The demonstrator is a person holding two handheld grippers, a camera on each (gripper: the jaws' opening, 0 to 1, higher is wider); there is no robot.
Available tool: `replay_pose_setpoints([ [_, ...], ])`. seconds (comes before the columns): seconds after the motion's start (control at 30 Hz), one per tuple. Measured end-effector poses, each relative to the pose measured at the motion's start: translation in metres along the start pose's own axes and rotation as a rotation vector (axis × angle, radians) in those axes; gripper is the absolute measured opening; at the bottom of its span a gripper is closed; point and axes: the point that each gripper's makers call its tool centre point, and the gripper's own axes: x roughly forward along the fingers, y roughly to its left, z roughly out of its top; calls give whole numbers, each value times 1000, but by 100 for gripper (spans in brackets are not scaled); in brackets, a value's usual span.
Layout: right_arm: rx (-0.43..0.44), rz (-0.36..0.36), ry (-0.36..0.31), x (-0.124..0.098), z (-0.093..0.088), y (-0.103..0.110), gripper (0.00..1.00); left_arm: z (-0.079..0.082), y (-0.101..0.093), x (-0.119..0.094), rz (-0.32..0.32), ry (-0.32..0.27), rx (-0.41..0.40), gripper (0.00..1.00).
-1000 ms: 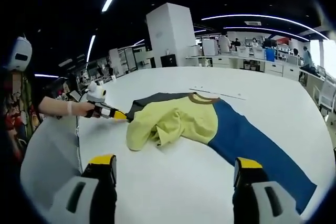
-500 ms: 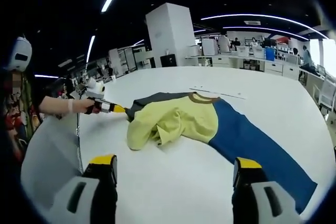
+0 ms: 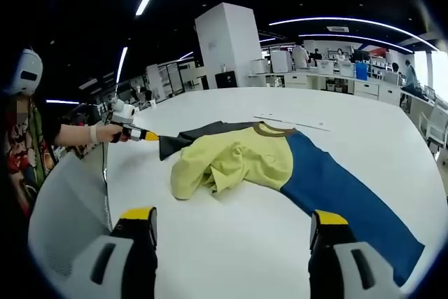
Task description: Fold the garment on the visible template until the final outline fits inside the template.
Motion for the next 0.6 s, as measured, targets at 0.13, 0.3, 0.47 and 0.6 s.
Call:
replay_pose_setpoints([
  [0.13,-2,-1,1,-1,1,1,90,7,25,-7,34,10,33,0],
  [0.3,0,-4,0,-3,0,-3,90,25,51,-16,79,8,63,0],
  [0.47,0,-7,6,-5,-2,-7,89,36,68,-22,121,23,147,0],
  [0.6,-1,-10,7,-6,-2,-6,89,39,60,-28,144,31,172,0],
])
